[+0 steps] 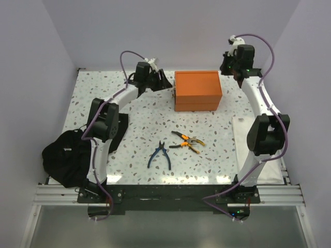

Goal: Sort the tools into containers

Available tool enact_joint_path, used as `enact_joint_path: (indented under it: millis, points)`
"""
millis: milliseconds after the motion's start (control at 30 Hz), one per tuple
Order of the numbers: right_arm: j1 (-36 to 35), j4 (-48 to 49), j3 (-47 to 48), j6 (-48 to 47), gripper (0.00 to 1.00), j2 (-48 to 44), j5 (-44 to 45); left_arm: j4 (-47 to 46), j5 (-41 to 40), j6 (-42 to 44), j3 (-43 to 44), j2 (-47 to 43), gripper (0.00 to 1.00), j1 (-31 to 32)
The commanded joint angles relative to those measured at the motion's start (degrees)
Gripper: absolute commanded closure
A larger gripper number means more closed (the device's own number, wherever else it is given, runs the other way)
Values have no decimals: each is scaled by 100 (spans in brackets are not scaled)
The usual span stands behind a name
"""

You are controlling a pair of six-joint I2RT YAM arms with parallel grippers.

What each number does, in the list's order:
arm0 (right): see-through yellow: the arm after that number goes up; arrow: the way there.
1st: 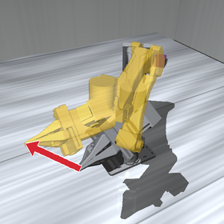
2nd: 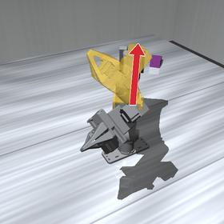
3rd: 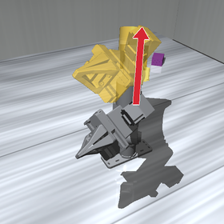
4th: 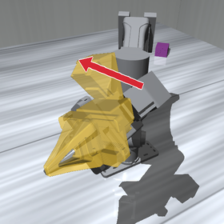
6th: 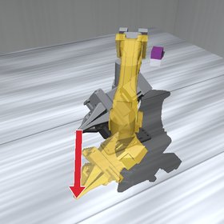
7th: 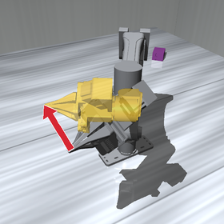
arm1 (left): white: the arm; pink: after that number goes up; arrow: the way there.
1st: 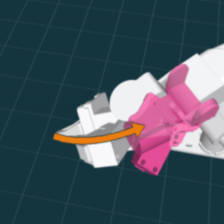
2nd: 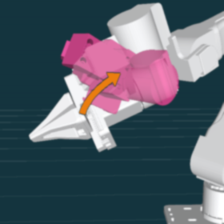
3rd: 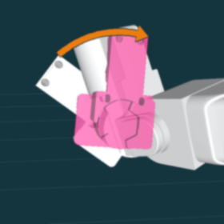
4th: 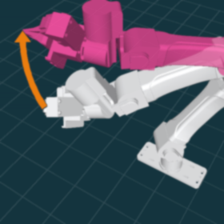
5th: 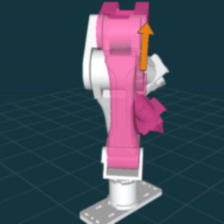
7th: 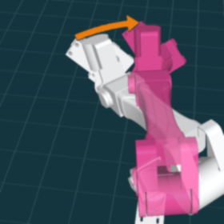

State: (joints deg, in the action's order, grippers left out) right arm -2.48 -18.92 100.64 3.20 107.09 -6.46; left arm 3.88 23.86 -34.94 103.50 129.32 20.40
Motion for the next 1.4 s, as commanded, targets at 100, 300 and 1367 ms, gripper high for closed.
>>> enact_joint_path:
  millis: [100,300,1367]
  points:
    - [-692,37,-492,-285,100,-13,-576,349,-618,13,99,-512,47,16]
    - [-798,-33,-844,-285,100,93,-488,210,-549,13,126,-548,45,34]
    - [-789,64,-1363,-259,100,190,-409,456,-1111,-435,223,-654,43,297]
